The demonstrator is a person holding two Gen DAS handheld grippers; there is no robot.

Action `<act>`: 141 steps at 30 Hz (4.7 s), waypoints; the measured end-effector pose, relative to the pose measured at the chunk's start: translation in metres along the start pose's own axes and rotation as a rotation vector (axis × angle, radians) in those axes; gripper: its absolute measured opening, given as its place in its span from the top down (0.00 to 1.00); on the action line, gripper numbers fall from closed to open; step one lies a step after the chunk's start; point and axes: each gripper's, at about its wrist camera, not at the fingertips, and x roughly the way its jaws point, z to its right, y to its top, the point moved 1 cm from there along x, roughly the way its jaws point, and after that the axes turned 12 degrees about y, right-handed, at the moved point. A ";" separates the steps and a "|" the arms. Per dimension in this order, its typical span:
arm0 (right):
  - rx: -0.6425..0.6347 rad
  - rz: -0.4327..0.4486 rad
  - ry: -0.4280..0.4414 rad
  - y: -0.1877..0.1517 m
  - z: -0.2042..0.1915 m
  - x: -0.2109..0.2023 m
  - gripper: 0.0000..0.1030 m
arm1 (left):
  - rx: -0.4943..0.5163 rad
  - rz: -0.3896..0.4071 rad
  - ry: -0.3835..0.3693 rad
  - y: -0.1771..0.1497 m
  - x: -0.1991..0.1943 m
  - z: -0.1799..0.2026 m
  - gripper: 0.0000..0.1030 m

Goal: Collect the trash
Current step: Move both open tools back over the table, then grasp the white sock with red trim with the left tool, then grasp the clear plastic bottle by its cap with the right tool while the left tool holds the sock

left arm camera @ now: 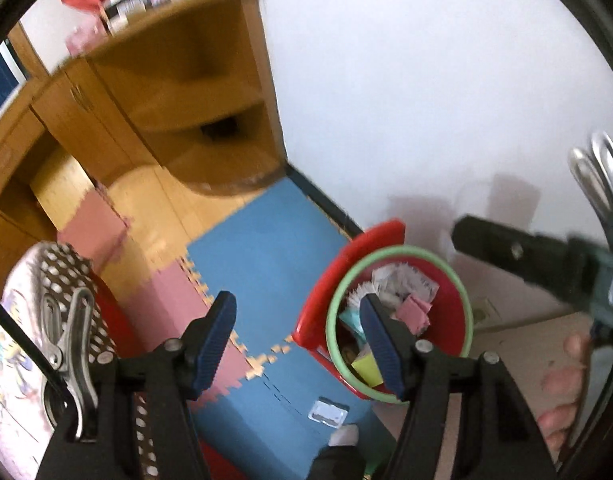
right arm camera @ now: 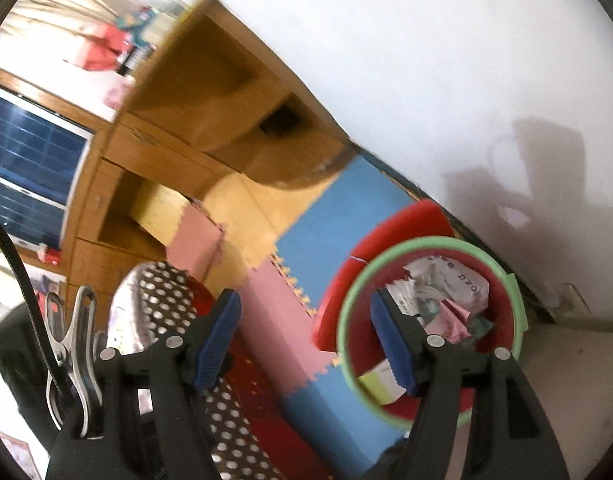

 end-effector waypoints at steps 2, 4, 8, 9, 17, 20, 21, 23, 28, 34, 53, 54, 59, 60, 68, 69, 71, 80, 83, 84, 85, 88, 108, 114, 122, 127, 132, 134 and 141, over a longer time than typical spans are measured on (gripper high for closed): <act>-0.011 0.043 0.011 -0.004 -0.020 -0.032 0.33 | 0.028 0.049 0.020 0.005 -0.033 -0.004 0.34; -0.027 0.077 0.024 -0.010 -0.035 -0.062 0.33 | 0.053 0.078 0.017 0.006 -0.057 -0.005 0.34; -0.071 0.131 0.000 -0.025 -0.055 -0.131 0.33 | 0.109 0.111 -0.015 -0.005 -0.106 0.016 0.34; -0.075 0.149 -0.006 -0.030 -0.056 -0.149 0.33 | 0.120 0.120 -0.025 -0.010 -0.114 0.021 0.34; -0.116 0.300 -0.146 -0.093 -0.047 -0.300 0.33 | 0.223 0.212 -0.127 -0.073 -0.201 0.113 0.34; -0.172 0.361 -0.203 -0.118 -0.039 -0.350 0.33 | 0.164 0.247 -0.162 -0.101 -0.235 0.143 0.34; -0.202 0.381 -0.214 -0.123 -0.037 -0.363 0.33 | 0.144 0.256 -0.164 -0.112 -0.245 0.155 0.34; -0.275 0.411 -0.228 -0.135 -0.032 -0.386 0.33 | 0.118 0.285 -0.156 -0.129 -0.261 0.175 0.34; -0.327 0.424 -0.197 -0.166 -0.008 -0.430 0.33 | 0.093 0.322 -0.099 -0.177 -0.297 0.221 0.34; -0.340 0.418 -0.146 -0.211 0.024 -0.467 0.33 | 0.020 0.295 -0.084 -0.239 -0.331 0.260 0.34; -0.122 0.624 -0.170 -0.305 0.126 -0.617 0.32 | 0.303 0.450 -0.189 -0.363 -0.408 0.427 0.34; -0.114 0.627 -0.178 -0.308 0.130 -0.621 0.32 | 0.312 0.453 -0.190 -0.366 -0.409 0.432 0.34; -0.032 0.675 -0.205 -0.334 0.161 -0.655 0.32 | 0.372 0.474 -0.239 -0.375 -0.411 0.450 0.34; -0.013 0.688 -0.204 -0.337 0.166 -0.660 0.32 | 0.378 0.473 -0.243 -0.376 -0.411 0.453 0.34; 0.054 0.728 -0.236 -0.347 0.188 -0.678 0.32 | 0.443 0.432 -0.307 -0.377 -0.403 0.467 0.34; 0.055 0.730 -0.242 -0.348 0.189 -0.679 0.32 | 0.459 0.433 -0.324 -0.379 -0.405 0.471 0.34; 0.065 0.733 -0.251 -0.352 0.194 -0.682 0.32 | 0.469 0.436 -0.338 -0.381 -0.405 0.471 0.34; 0.158 0.742 -0.294 -0.370 0.225 -0.687 0.32 | 0.582 0.391 -0.343 -0.401 -0.384 0.507 0.34; 0.192 0.752 -0.280 -0.373 0.233 -0.684 0.32 | 0.583 0.394 -0.364 -0.398 -0.381 0.509 0.59; 0.195 0.752 -0.278 -0.374 0.234 -0.683 0.32 | 0.586 0.378 -0.369 -0.397 -0.378 0.508 0.72; 0.196 0.749 -0.278 -0.373 0.234 -0.681 0.32 | 0.592 0.355 -0.364 -0.394 -0.374 0.509 0.86; 0.184 0.734 -0.270 -0.365 0.230 -0.671 0.32 | 0.556 0.324 -0.384 -0.379 -0.368 0.502 0.91; 0.063 0.541 -0.531 -0.308 0.194 -0.555 0.20 | 0.227 0.297 -0.240 -0.277 -0.342 0.385 0.91; 0.161 0.564 -0.699 -0.296 0.209 -0.535 0.17 | 0.198 0.296 -0.231 -0.270 -0.338 0.346 0.91; 0.268 0.566 -0.723 -0.294 0.224 -0.541 0.76 | 0.208 0.298 -0.209 -0.279 -0.367 0.362 0.91; 0.294 0.589 -0.675 -0.302 0.223 -0.545 0.78 | 0.199 0.297 -0.211 -0.279 -0.374 0.367 0.91; 0.290 0.585 -0.611 -0.311 0.218 -0.538 0.40 | 0.202 0.310 -0.232 -0.279 -0.380 0.373 0.91; 0.242 0.580 -0.621 -0.306 0.213 -0.536 0.32 | 0.198 0.317 -0.240 -0.279 -0.383 0.375 0.91; 0.206 0.558 -0.642 -0.259 0.216 -0.517 0.22 | 0.181 0.306 -0.248 -0.280 -0.387 0.373 0.91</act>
